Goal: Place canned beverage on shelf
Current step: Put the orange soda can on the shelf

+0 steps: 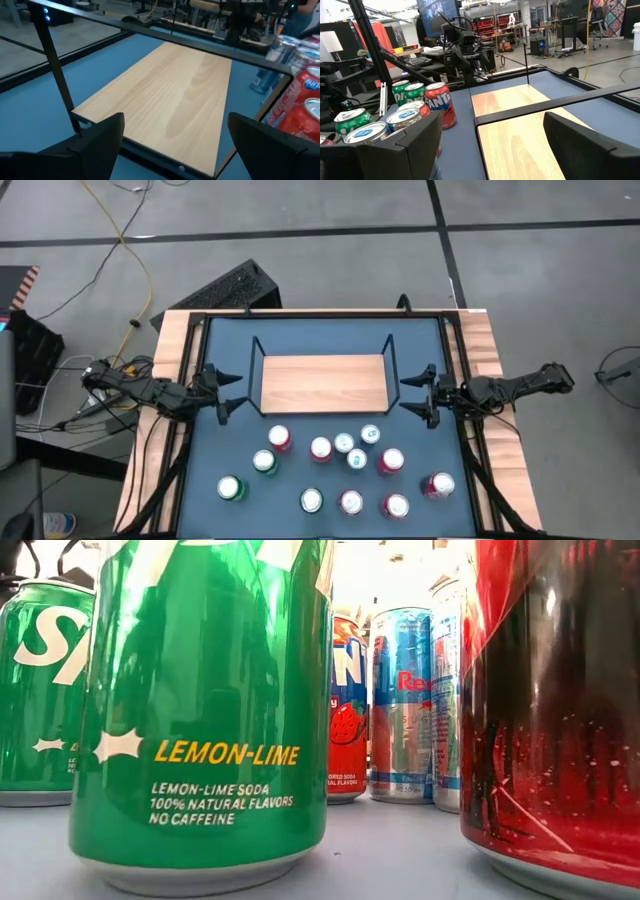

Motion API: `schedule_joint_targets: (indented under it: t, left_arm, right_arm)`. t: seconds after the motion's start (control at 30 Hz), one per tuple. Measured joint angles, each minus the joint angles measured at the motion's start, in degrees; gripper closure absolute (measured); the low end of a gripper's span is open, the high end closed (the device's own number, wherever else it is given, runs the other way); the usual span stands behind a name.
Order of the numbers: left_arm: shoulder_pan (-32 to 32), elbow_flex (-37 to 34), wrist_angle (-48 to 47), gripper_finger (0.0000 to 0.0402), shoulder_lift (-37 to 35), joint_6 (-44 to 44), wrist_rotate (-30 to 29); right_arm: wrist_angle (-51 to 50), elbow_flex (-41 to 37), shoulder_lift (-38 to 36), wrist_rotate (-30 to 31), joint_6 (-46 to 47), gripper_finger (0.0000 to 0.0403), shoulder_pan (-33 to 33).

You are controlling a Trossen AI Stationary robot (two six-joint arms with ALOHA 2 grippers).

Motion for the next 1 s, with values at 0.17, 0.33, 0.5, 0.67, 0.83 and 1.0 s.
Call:
schedule_joint_targets:
  t: [0.17,0.33,0.5,0.67,0.83,1.0]
  left_arm:
    - [0.0,0.0,1.0,0.006,0.0,-6.5,-0.1]
    - [0.0,0.0,1.0,0.006,0.0,-7.2,-0.1]
    - [0.0,-0.1,1.3,0.006,0.0,-7.2,-0.1]
    - [0.0,-0.1,2.8,0.006,0.0,-6.8,-0.1]
    - [0.0,-0.1,8.3,0.006,0.0,-9.0,-0.2]
    - [0.0,0.0,16.1,0.006,0.0,-10.6,-0.4]
  right_arm:
    - [0.0,0.0,0.0,0.0,0.0,0.0055,0.0]
    - [0.0,0.0,0.0,0.0,0.0,0.0055,0.0]
    - [0.0,0.0,0.0,0.0,0.0,0.0055,0.0]
    - [0.2,0.0,0.0,1.3,0.0,0.0055,-0.2]
    - [0.3,0.0,0.0,2.6,0.0,0.0055,-1.6]
    - [0.3,0.0,0.0,2.6,0.0,0.0055,-1.9]
